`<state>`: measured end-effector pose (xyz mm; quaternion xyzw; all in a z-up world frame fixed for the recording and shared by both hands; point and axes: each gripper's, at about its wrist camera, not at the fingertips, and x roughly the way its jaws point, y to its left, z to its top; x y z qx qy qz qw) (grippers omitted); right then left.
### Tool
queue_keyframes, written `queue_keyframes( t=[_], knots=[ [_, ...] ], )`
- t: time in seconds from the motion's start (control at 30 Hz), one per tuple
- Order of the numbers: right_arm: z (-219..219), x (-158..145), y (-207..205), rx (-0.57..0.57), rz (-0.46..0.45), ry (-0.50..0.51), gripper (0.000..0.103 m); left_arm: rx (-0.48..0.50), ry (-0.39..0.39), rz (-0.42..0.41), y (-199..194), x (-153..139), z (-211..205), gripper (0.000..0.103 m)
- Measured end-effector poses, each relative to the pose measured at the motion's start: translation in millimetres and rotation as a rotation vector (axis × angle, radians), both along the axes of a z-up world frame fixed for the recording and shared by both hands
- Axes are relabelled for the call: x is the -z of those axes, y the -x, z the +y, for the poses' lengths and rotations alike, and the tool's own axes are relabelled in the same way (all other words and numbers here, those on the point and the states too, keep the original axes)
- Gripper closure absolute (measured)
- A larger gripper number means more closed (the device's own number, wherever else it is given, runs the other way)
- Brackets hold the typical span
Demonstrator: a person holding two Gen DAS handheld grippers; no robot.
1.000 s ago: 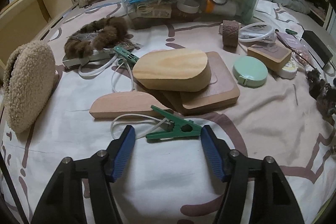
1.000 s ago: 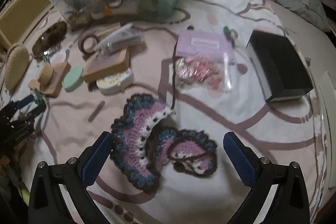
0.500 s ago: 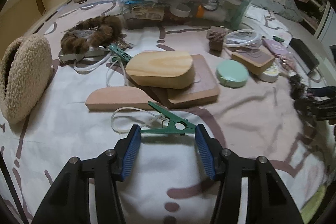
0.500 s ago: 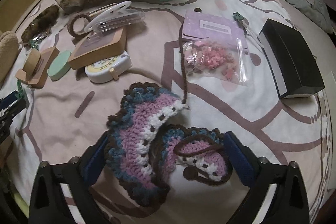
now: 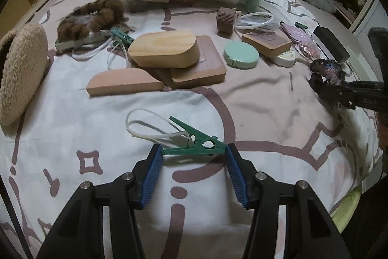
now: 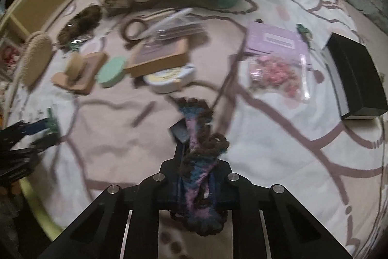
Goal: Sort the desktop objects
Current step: 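Close the right gripper on the crocheted doily and lift it, then carry the crocheted doily in the right gripper to the clear plastic box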
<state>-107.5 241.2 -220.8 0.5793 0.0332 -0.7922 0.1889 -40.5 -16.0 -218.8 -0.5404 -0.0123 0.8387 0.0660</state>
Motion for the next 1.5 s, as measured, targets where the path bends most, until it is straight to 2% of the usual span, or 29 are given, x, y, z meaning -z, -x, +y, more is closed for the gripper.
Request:
queue_keyframes(
  t=[0.2, 0.37, 0.5, 0.7, 1.17, 1.5],
  knots=[
    [-26.6, -16.7, -17.3, -0.088, -0.040, 0.120, 0.090, -0.011, -0.051, 0.010, 0.1, -5.0, -5.4, 0.051],
    [-43.9, -32.5, -34.8, -0.139, -0.069, 0.221, 0.090, -0.008, -0.056, 0.023, -0.4, -8.0, -5.2, 0.051],
    [-48.2, -54.8, -44.6, -0.161, -0.032, 0.284, 0.090, -0.009, -0.060, 0.052, -1.3, -14.4, -4.5, 0.051],
    [-32.7, -91.0, -48.0, -0.122, 0.051, 0.367, 0.090, -0.021, -0.083, 0.099, -2.1, -30.4, -5.4, 0.051],
    [0.4, -114.6, -35.3, -0.022, 0.151, 0.376, 0.090, -0.004, -0.077, 0.186, -2.8, -63.9, 3.1, 0.051],
    [4.9, -142.7, -31.8, 0.005, 0.238, 0.392, 0.090, 0.042, -0.073, 0.303, -0.1, -122.0, 12.6, 0.051]
  ],
)
